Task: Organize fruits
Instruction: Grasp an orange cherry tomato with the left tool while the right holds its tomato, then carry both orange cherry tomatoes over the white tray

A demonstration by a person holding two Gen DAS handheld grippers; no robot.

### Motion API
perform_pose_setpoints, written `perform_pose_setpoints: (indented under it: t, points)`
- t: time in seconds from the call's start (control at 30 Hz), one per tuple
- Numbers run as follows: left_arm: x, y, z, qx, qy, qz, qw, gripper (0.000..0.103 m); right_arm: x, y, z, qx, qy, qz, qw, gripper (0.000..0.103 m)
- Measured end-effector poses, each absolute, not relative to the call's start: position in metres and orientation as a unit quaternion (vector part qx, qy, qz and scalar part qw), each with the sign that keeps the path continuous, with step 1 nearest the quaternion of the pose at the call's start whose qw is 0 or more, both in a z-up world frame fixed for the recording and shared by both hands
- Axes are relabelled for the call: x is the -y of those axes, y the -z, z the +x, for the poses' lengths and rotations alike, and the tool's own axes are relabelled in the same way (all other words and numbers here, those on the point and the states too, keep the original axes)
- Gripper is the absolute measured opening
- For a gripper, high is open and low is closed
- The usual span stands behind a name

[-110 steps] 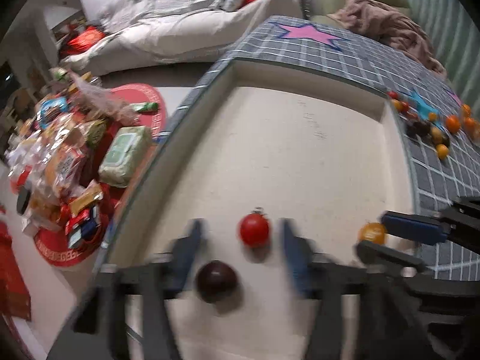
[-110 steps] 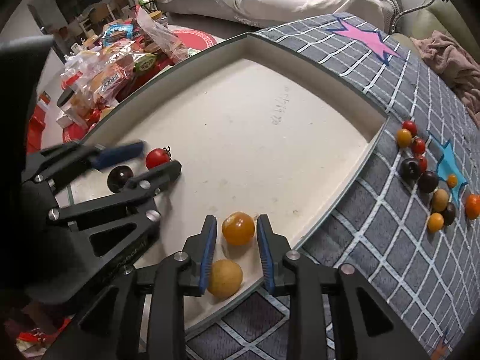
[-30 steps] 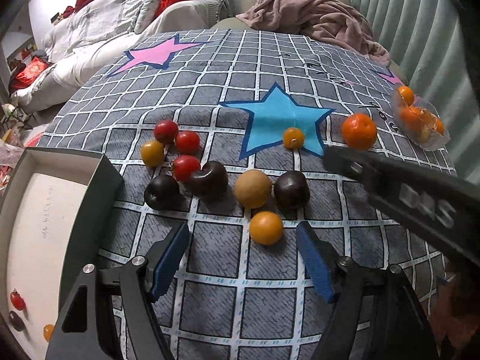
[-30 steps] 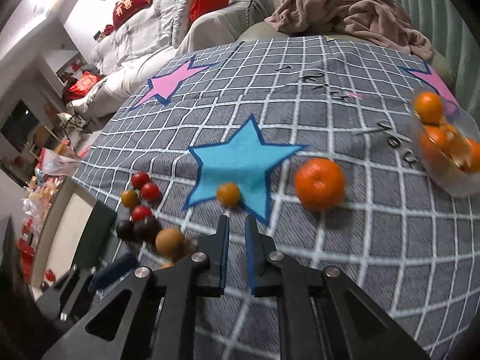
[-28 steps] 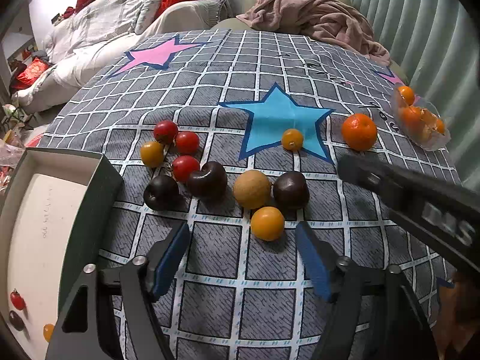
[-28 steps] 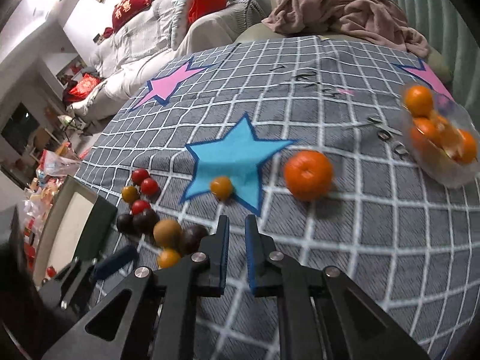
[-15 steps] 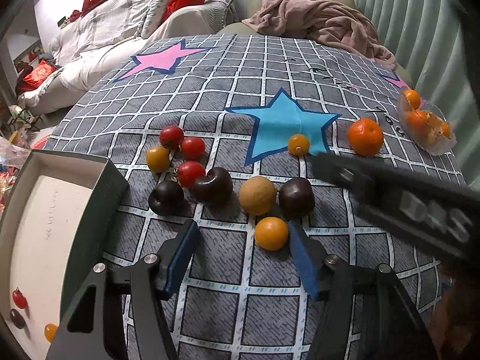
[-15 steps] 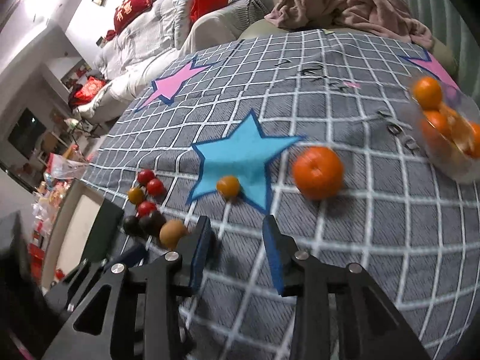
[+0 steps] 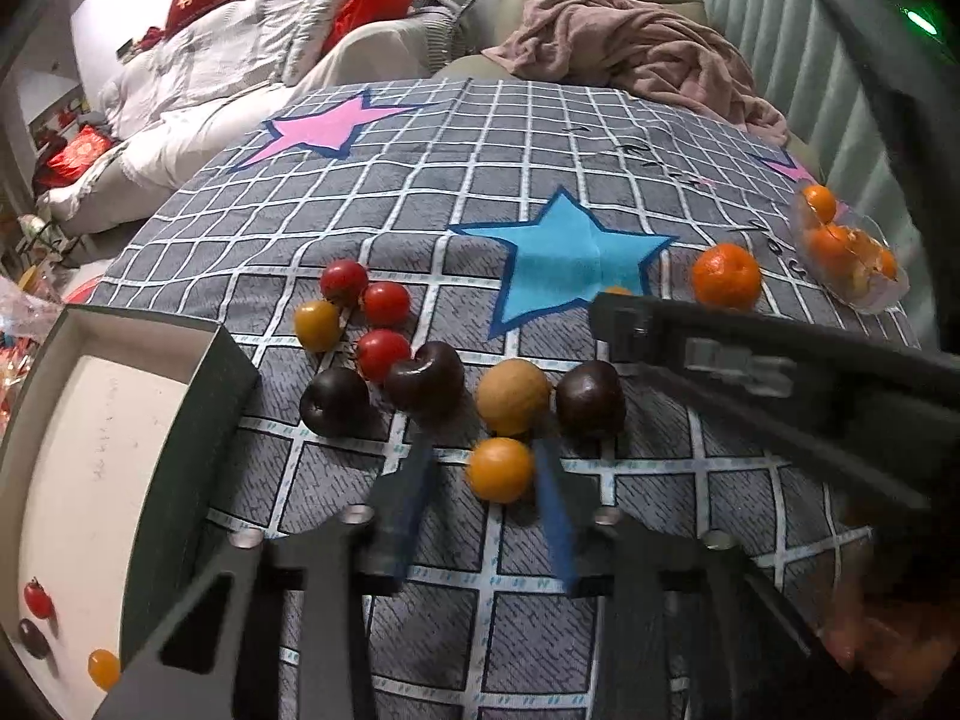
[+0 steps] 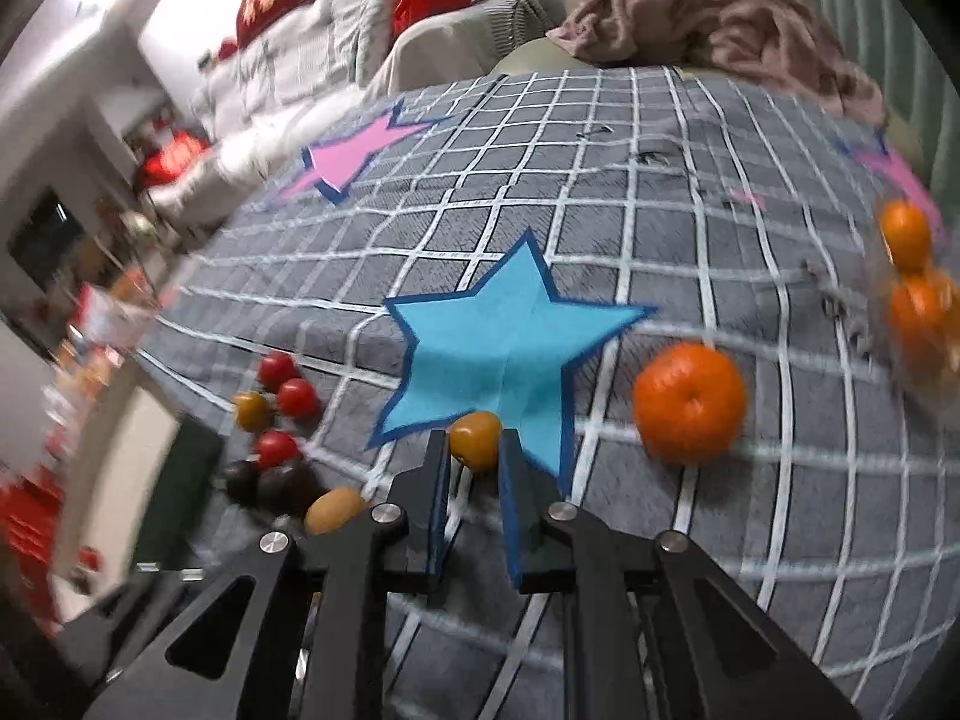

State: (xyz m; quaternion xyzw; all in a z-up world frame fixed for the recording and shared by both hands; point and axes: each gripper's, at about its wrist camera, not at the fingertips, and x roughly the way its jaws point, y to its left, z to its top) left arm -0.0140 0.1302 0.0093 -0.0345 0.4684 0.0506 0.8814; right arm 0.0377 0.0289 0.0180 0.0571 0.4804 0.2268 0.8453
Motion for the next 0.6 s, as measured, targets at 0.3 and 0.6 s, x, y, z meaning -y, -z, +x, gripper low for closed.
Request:
perform_pose_setpoints:
  t: [0.3,0.6]
  points:
    - [-0.134,-0.012,-0.04,-0.476,-0.023,-0.028,0.879,0.023,0.002,-0.021,-0.02,-0.48,-0.232,0.08,0.842,0.017]
    - [-0.147,-0.012,-0.088,-0.485,-0.006,-0.033,0.874,0.023,0.023,-0.01,-0.079,-0.487,-0.225,0.111,0.837,0.017]
